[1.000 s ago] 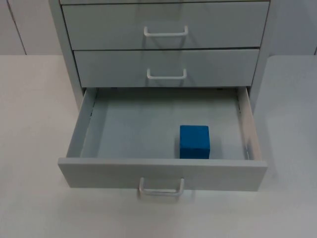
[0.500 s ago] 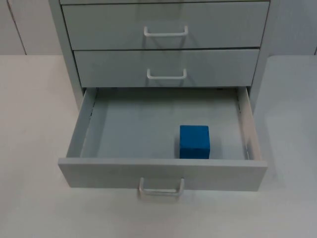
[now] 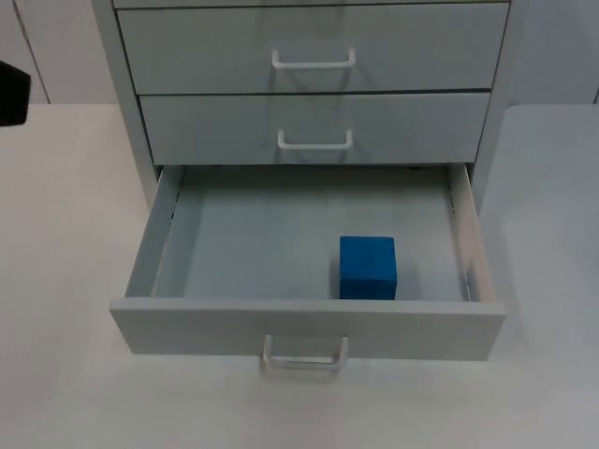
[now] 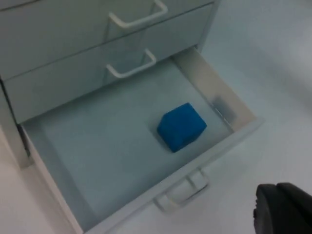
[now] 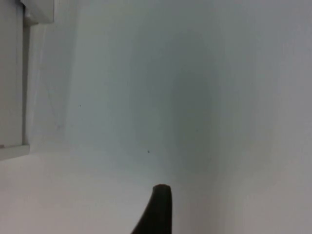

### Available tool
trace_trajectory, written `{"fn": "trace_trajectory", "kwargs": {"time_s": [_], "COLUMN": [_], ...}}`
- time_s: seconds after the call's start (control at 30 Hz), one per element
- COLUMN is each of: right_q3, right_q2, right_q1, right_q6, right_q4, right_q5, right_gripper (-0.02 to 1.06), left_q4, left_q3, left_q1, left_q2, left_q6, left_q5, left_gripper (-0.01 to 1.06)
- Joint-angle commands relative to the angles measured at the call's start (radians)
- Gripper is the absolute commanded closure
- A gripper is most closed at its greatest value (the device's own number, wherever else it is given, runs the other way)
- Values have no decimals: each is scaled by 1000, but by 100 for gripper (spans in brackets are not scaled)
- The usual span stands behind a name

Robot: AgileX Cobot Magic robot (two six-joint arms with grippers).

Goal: Open the drawer with the left hand, place the block into the drawer with the right hand, then close the drawer with the left hand.

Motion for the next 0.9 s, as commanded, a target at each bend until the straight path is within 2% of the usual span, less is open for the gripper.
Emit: {"fn": "trace_trajectory", "kwargs": {"time_s": [0.0,0.07,0.2,0.23,0.3,0.33,0.4,0.57,0.6,0.63,0.67,0.7,0.73,0.77,0.87], "right_q3": [2,2,2,2,2,2,2,2,2,2,2,2,2,2,2], "right_q2": [-7,-7,-7,-7,-7,-7,-7,-7,-7,-7,-7,-7,-7,-7,-7], "right_q1": [-2,-2,-2,-2,-2,-2,-2,-2,-2,-2,-2,-2,-2,-2,-2], "right_q6": [-9,-9,-9,-9,-9,-9,-9,-9,-9,-9,-9,-9,-9,-9,-9], "right_q4": [1,1,1,1,1,1,1,1,1,1,1,1,1,1,1], "right_q5": [-10,-10,-13,-13,-19,-19,-19,-19,-19,-19,-19,-19,-19,-19,-19], "right_gripper": [27,27,27,27,27,27,27,27,27,27,27,27,27,27,27], "left_q4": [-29,-27,15,15,77,176,214,672,672,751,892,937,1053,1053,1248], "left_q3": [-57,-77,-140,-140,-165,-186,-189,-227,-227,-232,-236,-238,-238,-238,-238], "left_q1": [-6,-24,-156,-156,-252,-338,-368,-623,-623,-669,-732,-751,-797,-797,-873], "left_q2": [82,106,173,173,209,239,252,394,394,425,468,484,530,530,616], "left_q6": [48,53,35,35,-18,-96,-127,-502,-502,-578,-690,-713,-814,-814,-972], "left_q5": [38,38,-30,-30,-94,-128,-139,-218,-218,-224,-224,-224,-224,-224,-216], "left_gripper": [105,105,105,105,105,105,105,105,105,105,105,105,105,105,105]}}
